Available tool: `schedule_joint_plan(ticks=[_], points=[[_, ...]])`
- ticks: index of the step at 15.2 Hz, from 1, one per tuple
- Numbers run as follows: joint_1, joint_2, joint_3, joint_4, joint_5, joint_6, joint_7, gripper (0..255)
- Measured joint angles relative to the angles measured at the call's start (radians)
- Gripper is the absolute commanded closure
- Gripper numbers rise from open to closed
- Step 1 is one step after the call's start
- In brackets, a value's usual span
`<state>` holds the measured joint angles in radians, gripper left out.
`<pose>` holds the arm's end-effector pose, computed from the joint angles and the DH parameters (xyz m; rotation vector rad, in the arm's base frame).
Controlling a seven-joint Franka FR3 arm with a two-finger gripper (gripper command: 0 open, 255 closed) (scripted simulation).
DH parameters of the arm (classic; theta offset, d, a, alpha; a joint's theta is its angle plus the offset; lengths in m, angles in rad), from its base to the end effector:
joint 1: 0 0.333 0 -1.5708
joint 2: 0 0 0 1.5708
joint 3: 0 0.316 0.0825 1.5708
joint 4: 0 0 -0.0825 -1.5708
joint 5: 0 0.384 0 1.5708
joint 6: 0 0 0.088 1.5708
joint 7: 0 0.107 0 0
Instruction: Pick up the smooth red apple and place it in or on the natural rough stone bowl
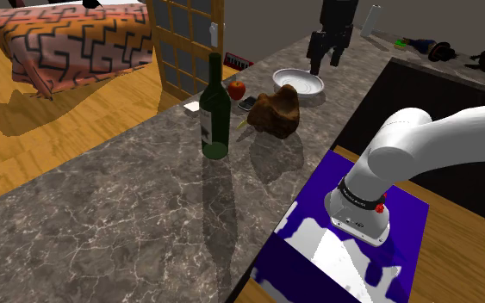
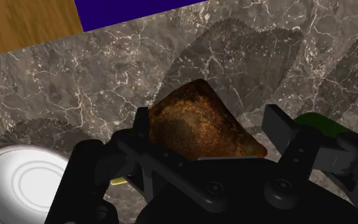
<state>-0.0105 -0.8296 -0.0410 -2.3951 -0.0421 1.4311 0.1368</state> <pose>0.2785 -0.0229 0.5736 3.1041 -0.2739 -0.2092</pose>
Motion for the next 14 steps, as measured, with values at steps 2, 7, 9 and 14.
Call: schedule_joint_plan(ticks=[2,7,9,14], points=[[0.000,0.008,0.001,-0.006,0.000,0.016,0.003,0],[-0.004,0.137,0.001,-0.013,-0.004,0.172,0.021,0],[-0.006,0.197,0.000,-0.012,-0.008,0.240,0.028,0],[-0.010,0.368,-0.001,0.024,-0.014,0.400,0.049,0]])
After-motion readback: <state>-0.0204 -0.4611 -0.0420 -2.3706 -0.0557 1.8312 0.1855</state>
